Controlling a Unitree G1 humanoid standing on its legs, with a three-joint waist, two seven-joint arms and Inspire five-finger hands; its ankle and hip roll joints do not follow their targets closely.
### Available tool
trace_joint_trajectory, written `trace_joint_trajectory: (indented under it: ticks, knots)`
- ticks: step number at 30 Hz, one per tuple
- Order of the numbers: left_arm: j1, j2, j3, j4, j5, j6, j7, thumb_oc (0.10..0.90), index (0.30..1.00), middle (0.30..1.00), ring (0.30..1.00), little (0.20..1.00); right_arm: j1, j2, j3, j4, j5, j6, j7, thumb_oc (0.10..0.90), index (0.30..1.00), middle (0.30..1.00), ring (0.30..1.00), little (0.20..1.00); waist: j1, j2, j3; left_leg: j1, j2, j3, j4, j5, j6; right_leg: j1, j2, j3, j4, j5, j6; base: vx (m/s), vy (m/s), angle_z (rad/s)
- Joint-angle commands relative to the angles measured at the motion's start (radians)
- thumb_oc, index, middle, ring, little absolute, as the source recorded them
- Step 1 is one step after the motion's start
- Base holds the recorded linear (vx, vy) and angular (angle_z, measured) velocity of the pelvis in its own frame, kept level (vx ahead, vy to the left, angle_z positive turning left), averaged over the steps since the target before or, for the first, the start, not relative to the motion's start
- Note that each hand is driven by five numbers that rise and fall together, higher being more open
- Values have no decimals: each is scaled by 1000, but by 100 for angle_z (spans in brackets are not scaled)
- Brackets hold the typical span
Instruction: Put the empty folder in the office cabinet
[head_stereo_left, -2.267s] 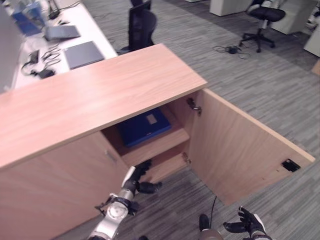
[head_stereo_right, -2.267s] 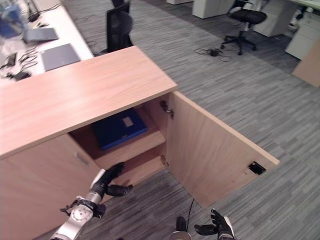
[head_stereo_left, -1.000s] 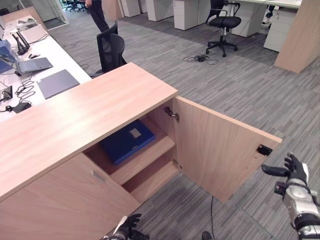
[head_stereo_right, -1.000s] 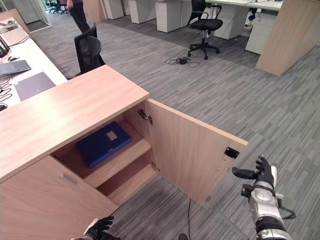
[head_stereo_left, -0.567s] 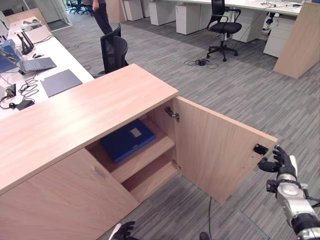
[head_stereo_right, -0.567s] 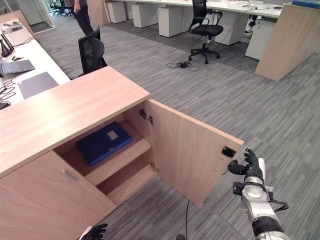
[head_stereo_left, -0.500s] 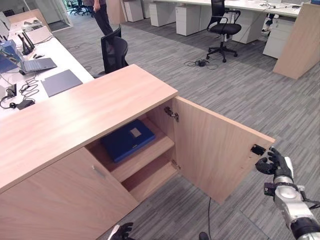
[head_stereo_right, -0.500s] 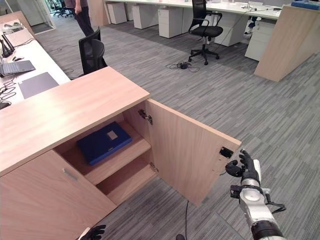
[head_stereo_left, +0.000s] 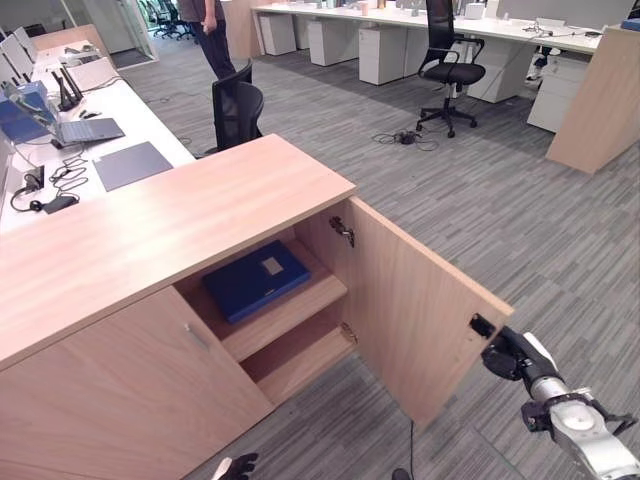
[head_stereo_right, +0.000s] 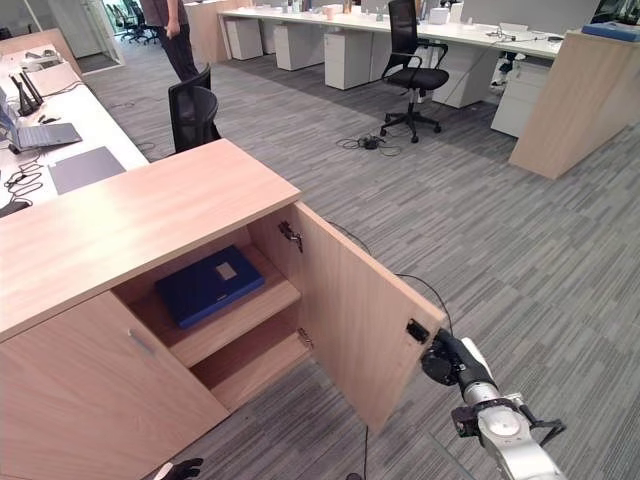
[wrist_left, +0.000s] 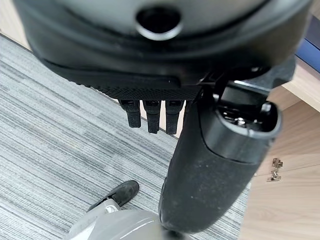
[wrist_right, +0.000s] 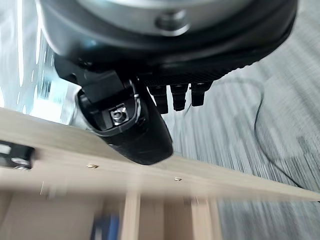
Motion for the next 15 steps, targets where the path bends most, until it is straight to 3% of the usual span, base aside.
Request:
trace_joint_trajectory:
  ticks: [1, 7, 15]
  knots:
    - [-89, 64, -40, 12, 40, -34, 4, 800, 900, 900, 900, 900, -298, 156, 59, -238, 90, -177, 140, 800, 900, 900, 900, 900, 92, -70, 6, 85, -24, 18, 3, -89, -32, 70, -81, -47, 58, -200, 83, 8, -65, 34]
    - [-99, 63, -47, 3, 38, -37, 8, 800, 900, 900, 900, 900, -377, 168, 190, -325, 178, -168, 229, 800, 900, 900, 900, 900, 124, -74, 12, 54, -10, -20, 12, -60, -49, 69, -70, -83, 62, -202, 73, -28, -50, 35]
    - [-106, 61, -82, -19, 48, -45, 20, 800, 900, 900, 900, 900, -505, 213, 320, -312, 171, -175, 243, 800, 900, 900, 900, 900, 221, -71, 40, -32, -10, -123, 24, -14, -93, 100, -61, -180, 19, -214, 59, -48, -50, 56]
